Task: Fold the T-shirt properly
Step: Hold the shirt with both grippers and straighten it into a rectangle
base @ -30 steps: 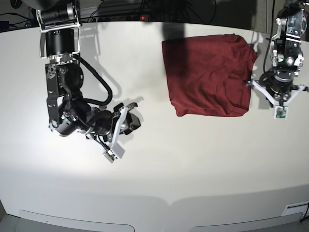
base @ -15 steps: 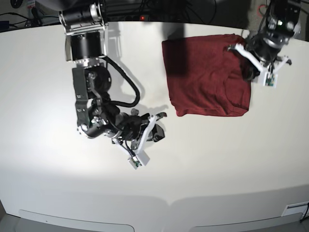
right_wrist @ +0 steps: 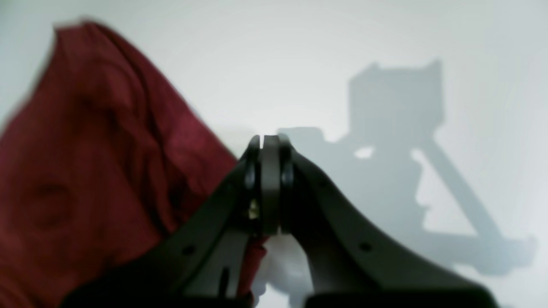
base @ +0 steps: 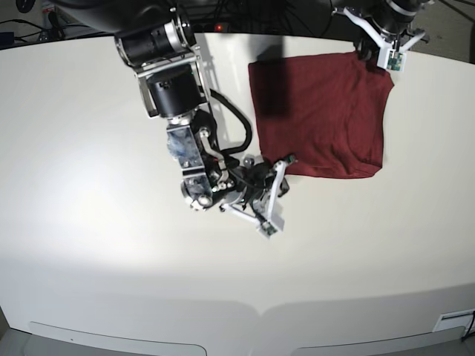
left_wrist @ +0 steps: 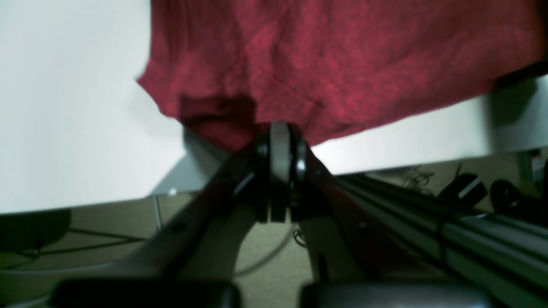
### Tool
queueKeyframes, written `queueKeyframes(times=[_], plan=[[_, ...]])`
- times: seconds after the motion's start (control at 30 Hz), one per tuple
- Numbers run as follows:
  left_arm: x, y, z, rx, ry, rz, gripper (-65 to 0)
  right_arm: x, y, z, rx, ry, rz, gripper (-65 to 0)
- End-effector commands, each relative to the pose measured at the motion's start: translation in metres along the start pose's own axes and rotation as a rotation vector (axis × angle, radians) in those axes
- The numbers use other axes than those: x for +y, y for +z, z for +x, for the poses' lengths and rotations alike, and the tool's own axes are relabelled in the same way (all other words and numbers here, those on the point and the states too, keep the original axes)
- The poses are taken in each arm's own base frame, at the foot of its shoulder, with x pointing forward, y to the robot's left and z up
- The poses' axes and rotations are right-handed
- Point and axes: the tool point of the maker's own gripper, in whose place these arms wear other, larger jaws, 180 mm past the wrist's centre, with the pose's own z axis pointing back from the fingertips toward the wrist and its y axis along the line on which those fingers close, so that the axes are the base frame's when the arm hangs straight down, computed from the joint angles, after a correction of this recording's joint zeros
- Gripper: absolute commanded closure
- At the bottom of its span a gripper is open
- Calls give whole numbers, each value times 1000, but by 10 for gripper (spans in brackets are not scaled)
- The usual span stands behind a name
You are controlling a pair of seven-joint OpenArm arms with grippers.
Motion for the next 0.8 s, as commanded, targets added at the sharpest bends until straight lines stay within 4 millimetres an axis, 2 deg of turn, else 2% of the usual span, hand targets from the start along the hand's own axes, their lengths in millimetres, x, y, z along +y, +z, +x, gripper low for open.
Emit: queueKeyframes(times=[0.0,0.13,0.23,0.4,0.53,0.77], plan=[[2,1,-1,-10,2,5,0,-5,3,18,-27,36,-16,0],[10,-11,-9,-5,13,24,0,-11,2,0,43,80,-56,0],[18,-23,-1,-19,12,37,0,-16,6,-8,60,62,-57,0],[26,-40,31,-90,4,50,0,-23,22,-33,97,49,-83,0],[32,-48,62,-157,-37,71,0,-23,47,-46,91,79,-129,0],[39,-56,113,-267,-63,89,0,-2,86,-79,44,54,-109,0]])
